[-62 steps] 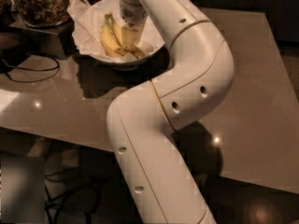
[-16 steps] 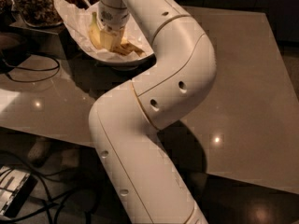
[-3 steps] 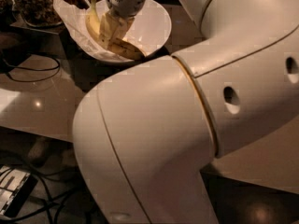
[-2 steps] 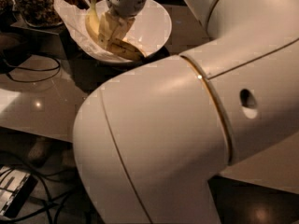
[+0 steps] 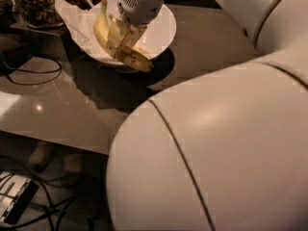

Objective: Pick banana from white bowl

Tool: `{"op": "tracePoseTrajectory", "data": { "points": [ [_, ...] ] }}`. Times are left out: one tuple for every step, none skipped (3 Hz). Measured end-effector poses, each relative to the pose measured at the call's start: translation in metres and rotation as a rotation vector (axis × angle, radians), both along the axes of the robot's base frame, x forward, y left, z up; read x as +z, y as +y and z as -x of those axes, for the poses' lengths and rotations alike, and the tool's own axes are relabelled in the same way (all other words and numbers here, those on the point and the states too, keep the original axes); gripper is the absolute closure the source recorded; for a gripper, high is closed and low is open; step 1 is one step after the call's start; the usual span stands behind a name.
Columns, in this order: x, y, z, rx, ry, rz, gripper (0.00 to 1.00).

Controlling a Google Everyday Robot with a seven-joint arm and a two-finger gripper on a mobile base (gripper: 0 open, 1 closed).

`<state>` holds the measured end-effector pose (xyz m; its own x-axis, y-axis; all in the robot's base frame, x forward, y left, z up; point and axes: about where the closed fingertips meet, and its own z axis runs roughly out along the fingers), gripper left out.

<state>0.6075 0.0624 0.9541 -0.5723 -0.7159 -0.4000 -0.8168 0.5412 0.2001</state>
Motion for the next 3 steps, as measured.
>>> {"op": "tracePoseTrajectory", "data": {
  "points": [
    [0.003,0.0,0.007,0.006,0.02,-0.008,1.0],
    [0.003,-0.016,0.047,-0.012,0.072,-0.059,1.0],
    [0.003,-0.016,0.047,-0.011,0.072,-0.059,1.0]
  ]
}}
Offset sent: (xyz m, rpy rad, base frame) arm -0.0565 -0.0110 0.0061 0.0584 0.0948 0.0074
